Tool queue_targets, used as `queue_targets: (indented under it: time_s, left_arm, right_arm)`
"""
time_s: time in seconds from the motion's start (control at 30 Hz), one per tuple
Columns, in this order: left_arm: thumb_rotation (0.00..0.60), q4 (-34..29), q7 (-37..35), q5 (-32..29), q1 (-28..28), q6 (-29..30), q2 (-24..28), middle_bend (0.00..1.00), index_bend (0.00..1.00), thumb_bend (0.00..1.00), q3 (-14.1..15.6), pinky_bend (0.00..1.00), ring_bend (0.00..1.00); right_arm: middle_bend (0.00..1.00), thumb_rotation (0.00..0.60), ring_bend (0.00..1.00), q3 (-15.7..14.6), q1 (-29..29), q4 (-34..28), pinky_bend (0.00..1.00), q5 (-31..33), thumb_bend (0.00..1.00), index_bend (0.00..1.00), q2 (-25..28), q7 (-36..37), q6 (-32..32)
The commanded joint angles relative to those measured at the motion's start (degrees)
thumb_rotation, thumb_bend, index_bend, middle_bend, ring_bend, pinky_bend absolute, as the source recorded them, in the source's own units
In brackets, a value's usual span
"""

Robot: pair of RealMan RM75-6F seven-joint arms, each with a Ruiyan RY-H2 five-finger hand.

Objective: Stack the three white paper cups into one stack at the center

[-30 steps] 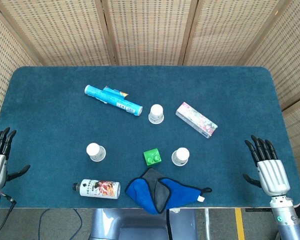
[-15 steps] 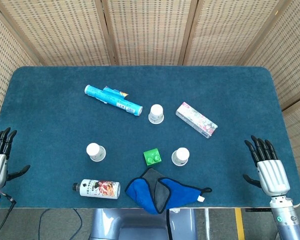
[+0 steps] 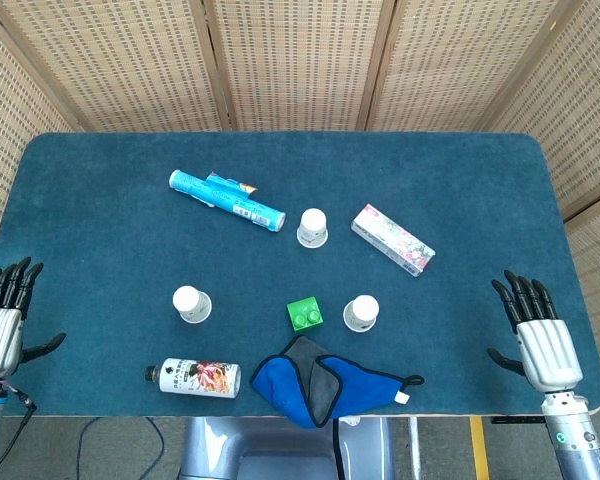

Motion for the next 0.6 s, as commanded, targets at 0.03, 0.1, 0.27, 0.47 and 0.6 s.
queue_targets:
  time_s: [0.03, 0.1, 0.27, 0.47, 0.6]
  left_arm:
    - [0.600, -2.3, 0.6, -0.4, -1.4, -2.2, 1.5, 0.00, 0.17, 0.05, -0.3, 0.00, 0.00]
    - [0.600, -3.6, 1.4, -0.3, -2.6, -3.5, 2.4, 0.00, 0.22, 0.07, -0.9, 0.01, 0.00]
    - [0.600, -6.9, 5.0, -0.6, -6.4, -7.3, 4.2, 0.00, 0.33, 0.10, -2.9, 0.01, 0.00]
    - [0.600, -9.8, 9.8, -5.2, -12.6, -17.2, 5.3, 0.00, 0.34, 0.10, -4.6, 0.01, 0.00]
    - [0.600, -9.9, 13.9, -8.8, -16.5, -22.6, 4.7, 0.00, 0.32, 0.10, -5.4, 0.01, 0.00]
  right_arm:
    - [0.00, 0.600, 0.00, 0.0, 0.0, 0.0, 0.00, -0.1, 0.06, 0.04, 0.1, 0.2, 0.1]
    - [0.00, 0.600, 0.00, 0.0, 0.0, -0.1, 0.00, -0.2, 0.06, 0.04, 0.1, 0.3, 0.1]
    - [0.00, 0.600, 0.00, 0.1, 0.0, 0.0, 0.00, 0.2, 0.06, 0.04, 0.2, 0.5, -0.1]
    - [0.00, 0.600, 0.00, 0.5, 0.1, 0.1, 0.00, 0.9, 0.06, 0.04, 0.3, 1.3, -0.4]
    - [0.00, 0.600, 0.00, 0.6, 0.1, 0.3, 0.00, 1.1, 0.06, 0.04, 0.3, 1.8, -0.5]
